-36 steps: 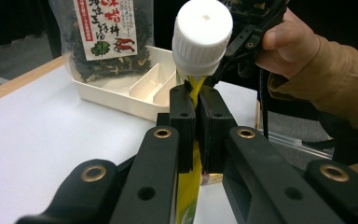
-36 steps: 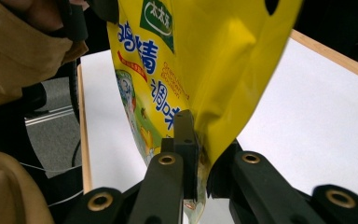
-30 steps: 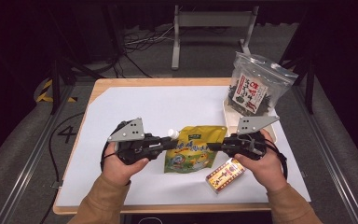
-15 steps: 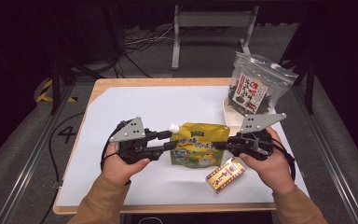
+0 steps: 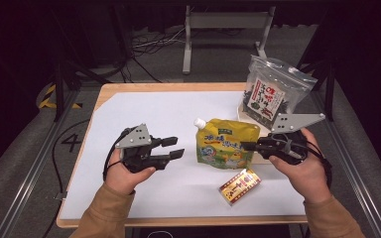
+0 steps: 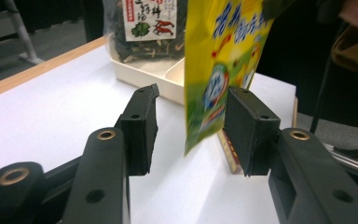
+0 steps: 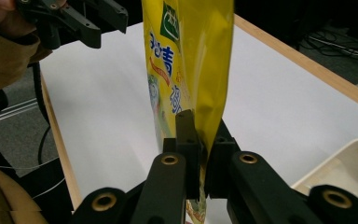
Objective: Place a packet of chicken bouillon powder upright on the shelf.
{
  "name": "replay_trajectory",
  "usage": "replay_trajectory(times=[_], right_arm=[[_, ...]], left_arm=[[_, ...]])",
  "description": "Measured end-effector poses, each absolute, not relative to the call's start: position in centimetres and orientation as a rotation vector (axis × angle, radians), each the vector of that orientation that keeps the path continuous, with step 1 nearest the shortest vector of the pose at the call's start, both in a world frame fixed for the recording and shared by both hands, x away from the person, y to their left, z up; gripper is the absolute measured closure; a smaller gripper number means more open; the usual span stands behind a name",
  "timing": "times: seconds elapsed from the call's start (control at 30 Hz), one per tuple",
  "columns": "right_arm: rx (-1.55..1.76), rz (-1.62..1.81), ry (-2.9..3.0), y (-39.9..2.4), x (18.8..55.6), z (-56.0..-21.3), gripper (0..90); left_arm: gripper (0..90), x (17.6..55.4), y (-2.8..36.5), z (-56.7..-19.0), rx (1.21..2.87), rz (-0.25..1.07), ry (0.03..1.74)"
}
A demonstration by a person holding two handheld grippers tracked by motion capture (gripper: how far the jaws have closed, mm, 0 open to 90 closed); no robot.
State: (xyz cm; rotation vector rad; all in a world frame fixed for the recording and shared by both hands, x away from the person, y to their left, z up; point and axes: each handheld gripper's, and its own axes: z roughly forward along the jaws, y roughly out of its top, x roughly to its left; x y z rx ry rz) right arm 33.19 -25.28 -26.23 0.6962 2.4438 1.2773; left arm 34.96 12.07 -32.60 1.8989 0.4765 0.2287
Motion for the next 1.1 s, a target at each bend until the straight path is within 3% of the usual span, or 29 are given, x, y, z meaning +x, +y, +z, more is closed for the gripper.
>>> replay_trajectory(times=[1.1], right_arm=[[0.894,1.159,2.31,-31.3,34.6,-23.0,87.0]], left_arm=[[45.2,36.4,14.1,-34.3,1.952,0.272,0.65]])
